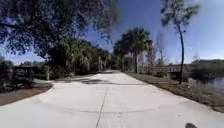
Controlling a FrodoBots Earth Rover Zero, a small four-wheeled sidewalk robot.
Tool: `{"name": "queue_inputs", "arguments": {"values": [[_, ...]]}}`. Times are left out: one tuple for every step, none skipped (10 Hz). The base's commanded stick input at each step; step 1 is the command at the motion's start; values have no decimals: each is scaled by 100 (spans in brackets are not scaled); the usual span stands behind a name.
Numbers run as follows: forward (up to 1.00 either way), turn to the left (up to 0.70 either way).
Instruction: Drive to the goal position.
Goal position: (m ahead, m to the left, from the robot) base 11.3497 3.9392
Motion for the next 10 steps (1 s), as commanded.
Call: {"name": "queue_inputs", "arguments": {"values": [[100,-5],[100,-5],[100,-4],[100,-4],[100,-4],[100,-4],[100,-4],[100,-4],[100,-4],[100,-4]]}}
